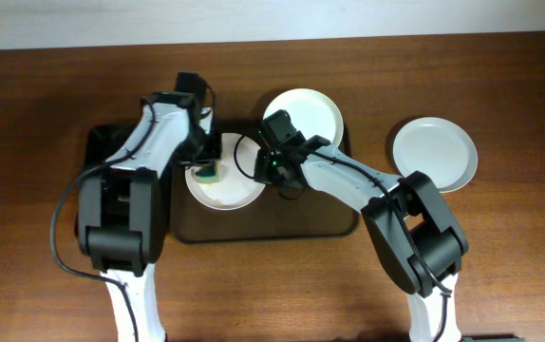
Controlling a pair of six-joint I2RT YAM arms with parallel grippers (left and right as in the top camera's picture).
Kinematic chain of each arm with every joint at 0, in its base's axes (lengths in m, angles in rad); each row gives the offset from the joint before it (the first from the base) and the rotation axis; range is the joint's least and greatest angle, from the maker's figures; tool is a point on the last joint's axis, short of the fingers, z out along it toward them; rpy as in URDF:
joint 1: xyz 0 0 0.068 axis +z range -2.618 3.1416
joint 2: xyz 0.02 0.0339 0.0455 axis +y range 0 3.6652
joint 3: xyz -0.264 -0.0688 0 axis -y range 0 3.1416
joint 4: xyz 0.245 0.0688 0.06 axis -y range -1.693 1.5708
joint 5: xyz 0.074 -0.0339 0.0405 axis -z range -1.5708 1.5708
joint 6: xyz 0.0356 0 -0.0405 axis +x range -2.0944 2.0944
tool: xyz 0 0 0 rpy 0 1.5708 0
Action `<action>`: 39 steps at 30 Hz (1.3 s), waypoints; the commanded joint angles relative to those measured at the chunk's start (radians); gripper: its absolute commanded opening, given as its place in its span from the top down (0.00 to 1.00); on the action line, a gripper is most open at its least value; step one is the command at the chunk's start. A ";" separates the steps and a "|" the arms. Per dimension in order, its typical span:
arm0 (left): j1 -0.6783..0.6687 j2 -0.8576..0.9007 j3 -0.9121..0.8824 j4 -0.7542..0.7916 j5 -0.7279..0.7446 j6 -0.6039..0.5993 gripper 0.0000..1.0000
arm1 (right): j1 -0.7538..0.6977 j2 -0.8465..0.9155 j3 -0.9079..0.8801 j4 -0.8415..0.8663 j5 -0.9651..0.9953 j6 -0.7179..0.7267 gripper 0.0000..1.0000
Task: Clean dirty plates on tray and stack at the side
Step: 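Scrub the held plate with the sponge in the left gripper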
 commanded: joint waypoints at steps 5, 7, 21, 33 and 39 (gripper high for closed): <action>-0.076 0.006 0.028 -0.063 -0.598 -0.145 0.99 | 0.005 0.024 -0.010 -0.008 0.012 -0.012 0.96; -0.078 0.005 0.087 -0.116 -0.711 -0.180 0.99 | 0.005 0.024 -0.010 -0.007 0.010 -0.012 0.96; -0.082 0.008 -0.013 -0.143 0.021 -0.124 0.99 | 0.005 0.024 -0.010 -0.003 0.010 -0.018 0.96; -0.080 0.007 -0.083 0.075 -0.549 -0.212 0.99 | 0.005 0.024 -0.010 -0.004 -0.006 -0.030 0.96; -0.080 0.007 0.193 -0.095 -0.676 -0.211 0.99 | 0.005 0.024 -0.010 -0.004 -0.006 -0.030 0.96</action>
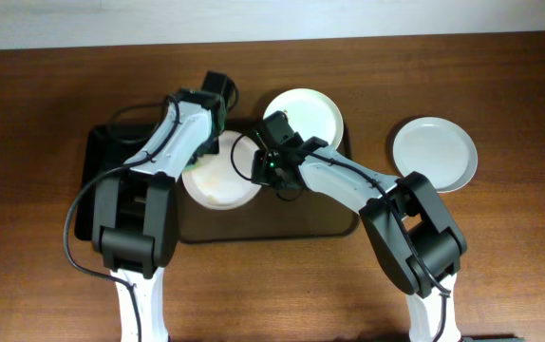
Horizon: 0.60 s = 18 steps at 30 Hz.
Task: Clean dirty plates on tray and stack at the side
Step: 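Scrub the held plate with the sponge in the left gripper, then carry the plate with the right gripper and stack it on the side plate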
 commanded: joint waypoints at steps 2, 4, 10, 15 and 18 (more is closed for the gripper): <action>0.020 0.002 0.249 -0.172 0.113 -0.019 0.99 | -0.002 0.021 -0.010 -0.014 0.009 -0.018 0.96; 0.020 0.002 0.288 -0.222 0.241 -0.015 0.99 | -0.003 0.020 -0.009 -0.013 -0.013 -0.018 0.96; 0.020 0.002 0.282 -0.242 0.337 -0.015 0.99 | -0.066 -0.032 0.025 -0.114 -0.116 -0.123 0.96; 0.076 0.002 0.282 -0.190 0.619 -0.015 0.99 | -0.057 -0.279 0.124 -0.450 0.276 -0.251 0.96; 0.127 0.002 0.282 -0.157 0.722 -0.015 0.99 | -0.005 -0.413 0.124 -0.539 0.525 -0.254 0.96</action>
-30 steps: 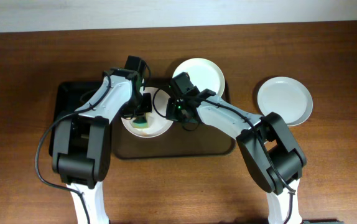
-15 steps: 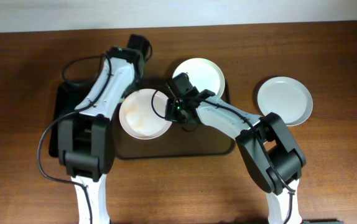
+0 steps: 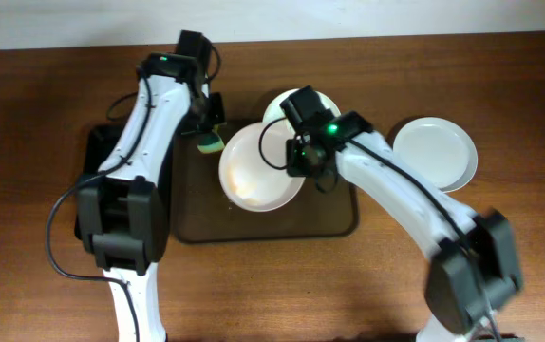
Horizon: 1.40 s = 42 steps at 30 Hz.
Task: Clean dirty plates on tray and stack at the side
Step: 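Carry the plate with the right gripper and stack it on the side plate, then grasp the last stained plate on the tray with the right gripper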
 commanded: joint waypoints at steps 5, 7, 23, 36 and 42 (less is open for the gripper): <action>0.053 -0.003 0.006 0.048 0.145 -0.006 0.99 | 0.246 -0.154 0.023 -0.179 0.893 -0.021 0.96; 0.053 -0.003 0.006 0.049 0.145 -0.006 0.99 | 0.317 -0.142 0.022 -0.190 1.036 -0.018 0.96; 0.052 -0.003 0.004 0.027 0.130 -0.006 0.99 | -0.042 -0.200 0.023 -0.184 0.395 0.042 0.96; 0.043 -0.003 0.003 0.026 0.106 -0.006 0.99 | -0.905 0.165 0.022 -0.026 -0.005 -0.149 0.96; 0.043 -0.003 0.003 0.026 0.106 -0.006 0.99 | -0.872 0.170 0.152 -0.142 -0.319 -0.279 0.57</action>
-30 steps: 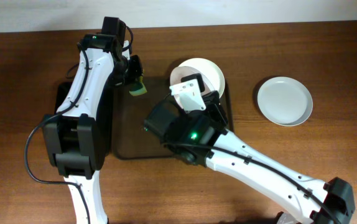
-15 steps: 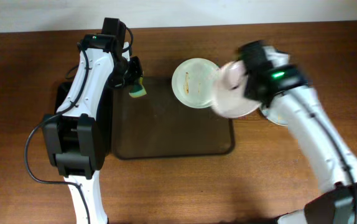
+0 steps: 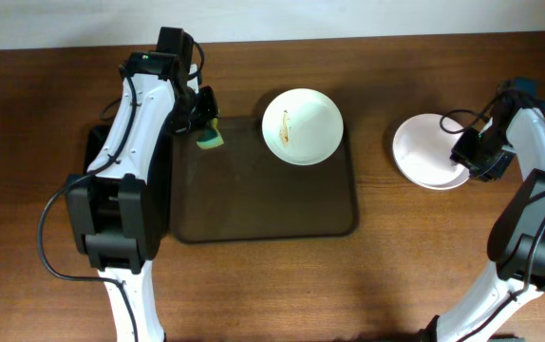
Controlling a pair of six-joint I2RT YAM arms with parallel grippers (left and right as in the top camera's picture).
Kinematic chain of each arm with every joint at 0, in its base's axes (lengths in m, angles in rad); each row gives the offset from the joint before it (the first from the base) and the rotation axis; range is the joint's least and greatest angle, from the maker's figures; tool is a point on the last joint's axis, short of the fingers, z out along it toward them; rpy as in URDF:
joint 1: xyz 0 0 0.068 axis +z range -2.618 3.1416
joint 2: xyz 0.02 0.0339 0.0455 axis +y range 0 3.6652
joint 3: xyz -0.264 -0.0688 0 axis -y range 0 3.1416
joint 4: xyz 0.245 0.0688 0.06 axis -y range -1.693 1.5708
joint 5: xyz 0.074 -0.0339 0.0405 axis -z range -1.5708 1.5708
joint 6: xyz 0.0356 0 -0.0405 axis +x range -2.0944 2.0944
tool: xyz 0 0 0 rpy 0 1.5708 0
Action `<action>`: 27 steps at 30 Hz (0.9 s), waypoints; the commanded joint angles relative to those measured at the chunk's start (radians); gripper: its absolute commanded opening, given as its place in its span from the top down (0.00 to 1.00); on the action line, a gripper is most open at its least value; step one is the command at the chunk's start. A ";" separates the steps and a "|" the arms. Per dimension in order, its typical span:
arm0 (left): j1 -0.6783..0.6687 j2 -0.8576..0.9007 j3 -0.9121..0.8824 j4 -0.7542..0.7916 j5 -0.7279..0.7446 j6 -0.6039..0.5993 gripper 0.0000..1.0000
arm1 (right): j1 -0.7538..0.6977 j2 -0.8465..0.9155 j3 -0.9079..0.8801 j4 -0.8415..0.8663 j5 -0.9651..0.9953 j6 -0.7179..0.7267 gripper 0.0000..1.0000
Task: Clean dirty plates on tray and stack at the side
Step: 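Grasp the last stained plate on the tray with the right gripper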
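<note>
A dark brown tray (image 3: 253, 199) lies mid-table. One white plate (image 3: 310, 133) with a brownish smear rests on the tray's far edge. My left gripper (image 3: 204, 123) is at the tray's far left corner, shut on a yellow-green sponge (image 3: 213, 140). To the right of the tray, white plates (image 3: 426, 152) lie on the table. My right gripper (image 3: 464, 160) is at their right rim, its fingers closed over the edge of the top plate. How many plates lie there is hard to tell from above.
A black object (image 3: 94, 161) sits left of the tray, partly under my left arm. The wooden table (image 3: 377, 266) stretches around the tray, and a pale wall runs along its far edge.
My right gripper has carried the wiped plate from the middle of the tray onto the plate at the right. My left gripper with the sponge has shifted slightly left to the tray's corner.
First my left gripper pressed the sponge on a plate at the tray's left while my right gripper held its rim. Later the sponge was further across that plate. Then the sponge was off and the plate held mid-tray. Now that plate lies on the right-hand plate.
</note>
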 commanded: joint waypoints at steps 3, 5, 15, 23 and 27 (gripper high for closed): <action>-0.004 -0.003 0.003 -0.010 -0.017 -0.005 0.99 | 0.179 -0.083 0.206 -0.071 -0.204 -0.079 0.58; -0.004 -0.003 0.003 -0.014 -0.018 -0.006 0.99 | 0.344 -0.058 0.206 0.018 -0.136 -0.050 0.58; -0.009 -0.003 0.003 -0.014 -0.018 -0.006 0.99 | 0.649 0.187 0.206 0.151 0.183 0.049 0.75; -0.009 -0.003 0.003 -0.010 -0.018 -0.006 0.99 | 0.649 0.232 0.194 0.045 0.094 0.049 0.96; -0.009 -0.003 0.003 -0.010 -0.018 -0.006 0.99 | 0.663 0.232 0.194 -0.114 -0.075 0.049 0.96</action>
